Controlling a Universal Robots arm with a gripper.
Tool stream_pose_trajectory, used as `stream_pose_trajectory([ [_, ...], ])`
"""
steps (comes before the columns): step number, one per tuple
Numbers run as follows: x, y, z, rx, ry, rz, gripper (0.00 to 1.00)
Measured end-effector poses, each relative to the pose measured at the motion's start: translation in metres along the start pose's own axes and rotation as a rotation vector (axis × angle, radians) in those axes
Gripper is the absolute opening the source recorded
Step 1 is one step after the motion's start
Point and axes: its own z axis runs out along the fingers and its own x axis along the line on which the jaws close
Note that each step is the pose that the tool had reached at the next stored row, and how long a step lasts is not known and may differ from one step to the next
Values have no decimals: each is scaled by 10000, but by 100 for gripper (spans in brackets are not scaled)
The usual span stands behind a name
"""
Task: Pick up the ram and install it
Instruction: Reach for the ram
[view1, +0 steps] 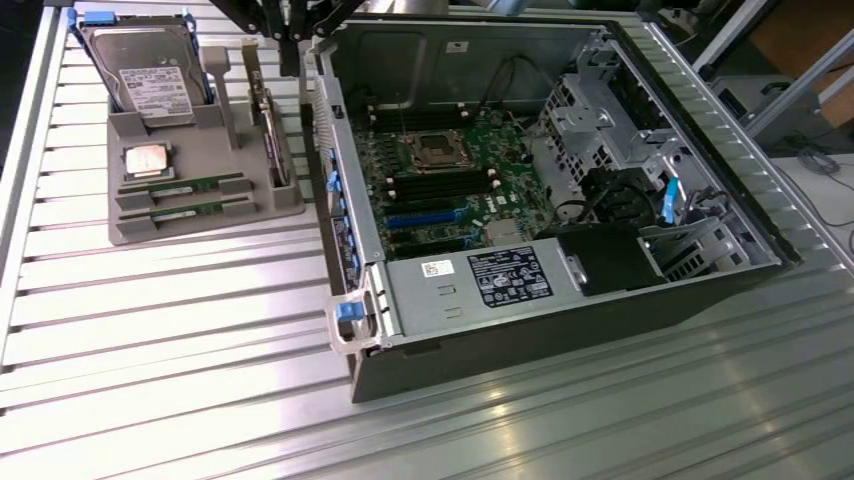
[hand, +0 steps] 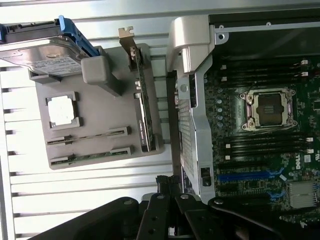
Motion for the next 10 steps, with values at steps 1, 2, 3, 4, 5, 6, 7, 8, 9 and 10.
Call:
stream_pose_trajectory([
  [1, 8, -1, 0, -1, -1, 0, 10],
  [2, 15, -1, 0, 0, 0, 0, 10],
  [3, 21, -2, 0, -1, 0, -1, 10],
  [4, 30, -2, -1, 0, 0, -1, 10],
  [5, 38, -3, -1, 0, 0, 0, 10],
  [6, 45, -3, -1, 0, 0, 0, 10],
  [7, 50, -4, -1, 0, 0, -1, 10],
  [8, 57, -4, -1, -1, 0, 0, 10],
  [9, 62, -5, -1, -1, 0, 0, 10],
  [10, 68, -5, -1, -1, -1, 0, 10],
])
